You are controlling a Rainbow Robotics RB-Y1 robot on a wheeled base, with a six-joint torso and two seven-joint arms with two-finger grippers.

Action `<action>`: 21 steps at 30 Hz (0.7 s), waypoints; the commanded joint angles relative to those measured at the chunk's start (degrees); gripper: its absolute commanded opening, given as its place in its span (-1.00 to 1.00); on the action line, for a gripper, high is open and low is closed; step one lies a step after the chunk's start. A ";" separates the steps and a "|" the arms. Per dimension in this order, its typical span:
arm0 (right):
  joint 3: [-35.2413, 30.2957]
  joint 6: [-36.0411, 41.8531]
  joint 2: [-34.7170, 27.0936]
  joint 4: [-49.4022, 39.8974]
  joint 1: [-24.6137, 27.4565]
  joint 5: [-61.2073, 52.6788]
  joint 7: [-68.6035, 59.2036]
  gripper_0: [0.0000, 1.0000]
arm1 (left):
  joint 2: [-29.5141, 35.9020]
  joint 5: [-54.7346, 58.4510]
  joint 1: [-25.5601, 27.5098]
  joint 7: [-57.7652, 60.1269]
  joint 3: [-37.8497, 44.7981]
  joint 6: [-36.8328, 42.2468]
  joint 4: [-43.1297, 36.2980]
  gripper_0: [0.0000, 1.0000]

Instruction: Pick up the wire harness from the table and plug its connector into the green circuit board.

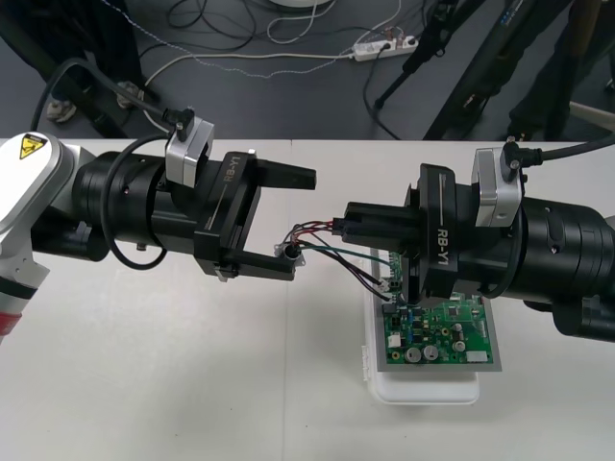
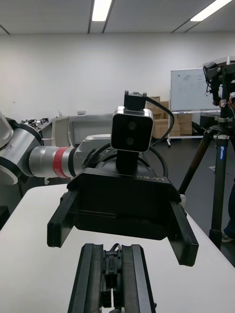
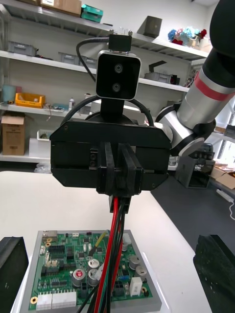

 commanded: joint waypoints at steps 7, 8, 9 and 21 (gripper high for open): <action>0.60 0.76 1.32 -1.92 -1.77 -0.15 1.68 -1.00 | -2.99 -0.29 -2.27 -3.17 -0.98 1.73 -1.03 1.00; 0.60 0.76 1.32 -1.92 -1.77 -0.15 1.77 -1.00 | -2.99 -0.29 -2.27 -3.17 -1.15 1.73 -1.12 1.00; 0.60 0.76 1.41 -1.92 -1.77 -0.15 1.68 -1.00 | -2.99 -0.29 -2.27 -3.17 -1.15 1.73 -1.21 1.00; 0.60 0.76 1.68 -1.92 -1.77 -0.59 1.77 -1.00 | -2.46 -0.20 -2.53 -2.81 -1.24 1.73 -2.70 1.00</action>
